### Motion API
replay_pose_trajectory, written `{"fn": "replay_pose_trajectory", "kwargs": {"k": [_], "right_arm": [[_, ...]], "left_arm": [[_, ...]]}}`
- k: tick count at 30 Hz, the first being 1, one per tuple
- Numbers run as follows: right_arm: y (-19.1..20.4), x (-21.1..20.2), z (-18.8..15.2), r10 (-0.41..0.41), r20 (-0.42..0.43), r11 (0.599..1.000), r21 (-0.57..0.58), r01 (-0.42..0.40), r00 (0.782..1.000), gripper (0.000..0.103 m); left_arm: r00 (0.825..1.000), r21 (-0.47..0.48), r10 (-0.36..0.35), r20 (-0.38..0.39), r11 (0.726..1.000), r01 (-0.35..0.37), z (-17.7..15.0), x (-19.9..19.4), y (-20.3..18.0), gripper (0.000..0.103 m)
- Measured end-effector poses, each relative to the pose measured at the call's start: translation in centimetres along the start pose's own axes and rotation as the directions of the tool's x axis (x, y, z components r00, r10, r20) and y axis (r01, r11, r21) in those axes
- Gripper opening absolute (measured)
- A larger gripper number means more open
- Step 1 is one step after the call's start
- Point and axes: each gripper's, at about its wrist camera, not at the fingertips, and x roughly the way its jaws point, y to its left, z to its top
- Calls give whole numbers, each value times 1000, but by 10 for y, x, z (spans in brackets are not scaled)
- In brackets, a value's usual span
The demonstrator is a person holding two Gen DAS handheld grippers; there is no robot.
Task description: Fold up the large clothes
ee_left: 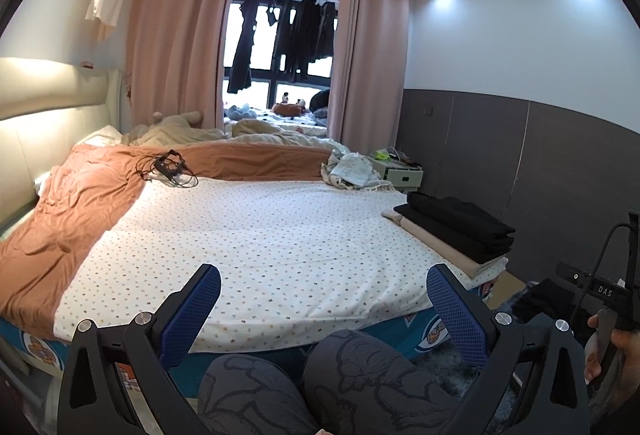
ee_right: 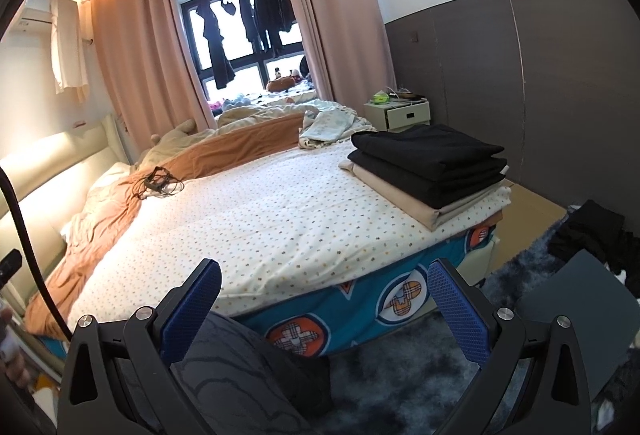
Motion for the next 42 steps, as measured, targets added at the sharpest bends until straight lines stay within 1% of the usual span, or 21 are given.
{"fn": "replay_pose_trajectory", "kwargs": {"k": [6,18,23,28,31,35,42], "right_arm": [[-2,-1,-2,-23,-8,1000,7,23,1000,103],[-1,-3,-4,-12,-11,1000,5,12,1000,103],[1,-3,-5,-9,-14,1000,-1,9,1000,103],[2,-3,-6,-8,-17,1000,-4,8,1000,103],[6,-4,-7,-6,-16,1000,-12,6,1000,103],[5,-6,-6,10,-12,1000,-14,-10,1000,103],[3,-7,-8,11,-14,1000,-15,-11,1000,103]], "left_arm": [[1000,32,8,11,999,-8,-3,-4,-7,103],[1000,46,17,17,999,-17,-1,-7,-6,103],[1000,40,17,9,999,-17,-3,-6,-4,103],[999,55,24,38,998,-26,-4,-12,-5,103],[999,64,12,37,998,-14,-4,-14,-8,103],[999,84,13,40,996,-16,-5,-17,-11,103],[999,77,16,37,997,-19,-4,-16,-11,103]]}}
